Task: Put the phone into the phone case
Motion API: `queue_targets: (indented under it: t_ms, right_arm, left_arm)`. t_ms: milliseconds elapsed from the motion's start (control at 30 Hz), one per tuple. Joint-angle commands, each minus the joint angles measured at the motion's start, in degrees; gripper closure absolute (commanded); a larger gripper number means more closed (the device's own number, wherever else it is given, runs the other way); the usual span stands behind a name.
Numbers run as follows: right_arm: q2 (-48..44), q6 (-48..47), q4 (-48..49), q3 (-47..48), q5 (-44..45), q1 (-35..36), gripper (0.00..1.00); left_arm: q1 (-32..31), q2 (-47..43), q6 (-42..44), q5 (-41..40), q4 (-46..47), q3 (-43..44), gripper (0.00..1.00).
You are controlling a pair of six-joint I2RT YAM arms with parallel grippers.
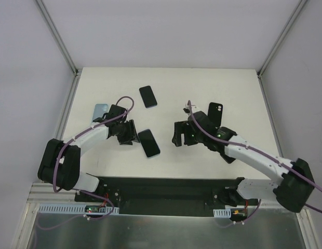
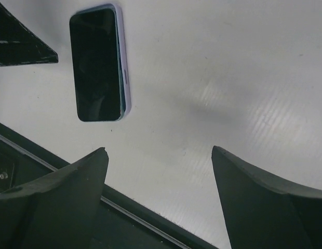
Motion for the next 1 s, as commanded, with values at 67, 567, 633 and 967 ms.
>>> queue_targets:
  t_ms: [67, 567, 633, 967]
  right_arm:
    - [14.4, -5.9, 10.4, 7.1, -16.3, -2.5, 0.21]
    - [34.6, -5.3, 18.3, 10.9, -27.3, -2.6, 0.38]
    - [35.6, -4.9, 19.8, 10.2, -27.7, -2.6, 0.39]
    - [39.9, -4.2, 24.0, 10.0, -29.2, -2.6, 0.61]
  left_arm:
    - [1.6, 2.3, -1.6, 6.6, 7.1, -1.1, 0.57]
    - [1.6, 8.7, -1.3, 9.6, 9.4, 0.3, 0.7]
    - [1.6, 10.1, -1.3, 10.0, 9.4, 0.7, 0.73]
    - [1.6, 11.5, -0.3, 11.8, 10.9, 0.6, 0.75]
